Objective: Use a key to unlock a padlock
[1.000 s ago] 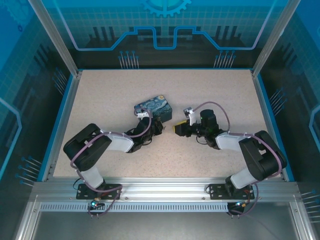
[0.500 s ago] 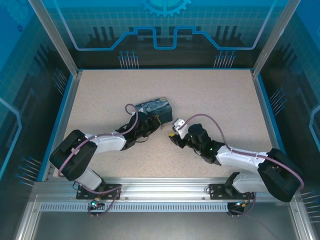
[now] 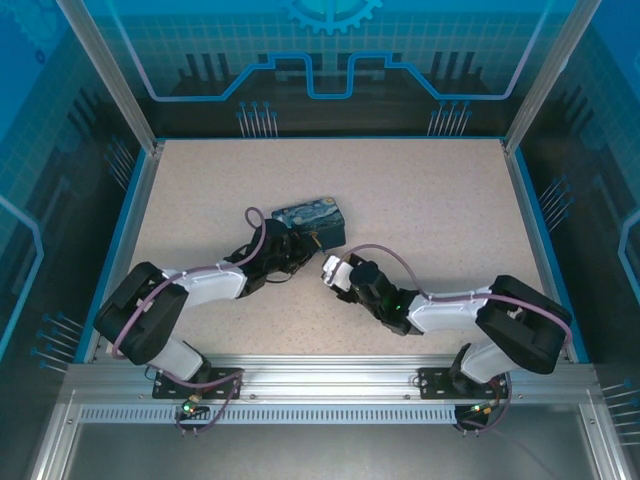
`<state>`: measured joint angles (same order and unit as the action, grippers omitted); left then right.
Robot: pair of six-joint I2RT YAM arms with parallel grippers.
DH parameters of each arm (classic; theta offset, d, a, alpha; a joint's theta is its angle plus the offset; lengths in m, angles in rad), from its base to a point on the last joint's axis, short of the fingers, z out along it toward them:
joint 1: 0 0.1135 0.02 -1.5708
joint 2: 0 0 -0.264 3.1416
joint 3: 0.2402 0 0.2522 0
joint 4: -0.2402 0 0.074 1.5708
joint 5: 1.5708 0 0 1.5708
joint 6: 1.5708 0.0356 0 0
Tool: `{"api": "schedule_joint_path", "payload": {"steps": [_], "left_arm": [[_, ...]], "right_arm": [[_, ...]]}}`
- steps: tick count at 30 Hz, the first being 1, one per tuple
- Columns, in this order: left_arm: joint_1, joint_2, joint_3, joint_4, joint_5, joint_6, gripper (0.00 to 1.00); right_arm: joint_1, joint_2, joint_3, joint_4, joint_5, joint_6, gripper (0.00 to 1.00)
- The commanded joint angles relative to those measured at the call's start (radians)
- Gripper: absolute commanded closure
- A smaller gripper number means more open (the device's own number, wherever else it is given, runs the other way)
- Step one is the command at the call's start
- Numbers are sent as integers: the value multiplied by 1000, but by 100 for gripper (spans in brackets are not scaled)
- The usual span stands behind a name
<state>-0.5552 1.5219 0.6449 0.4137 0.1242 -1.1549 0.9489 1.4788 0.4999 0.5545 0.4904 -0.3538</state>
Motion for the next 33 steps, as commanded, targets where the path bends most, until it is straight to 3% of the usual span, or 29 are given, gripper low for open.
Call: {"api": "schedule_joint_path", "payload": {"steps": [1, 27, 33], "left_arm": [[5, -41, 22, 6, 50, -22, 100], [29, -78, -2, 0, 77, -12, 100], [29, -80, -2, 1, 77, -11, 100]], "right_arm": [[11, 35, 55, 63, 4, -76, 50], [-57, 138, 169, 76, -85, -122, 67], [-61, 159, 176, 82, -77, -108, 78]]}}
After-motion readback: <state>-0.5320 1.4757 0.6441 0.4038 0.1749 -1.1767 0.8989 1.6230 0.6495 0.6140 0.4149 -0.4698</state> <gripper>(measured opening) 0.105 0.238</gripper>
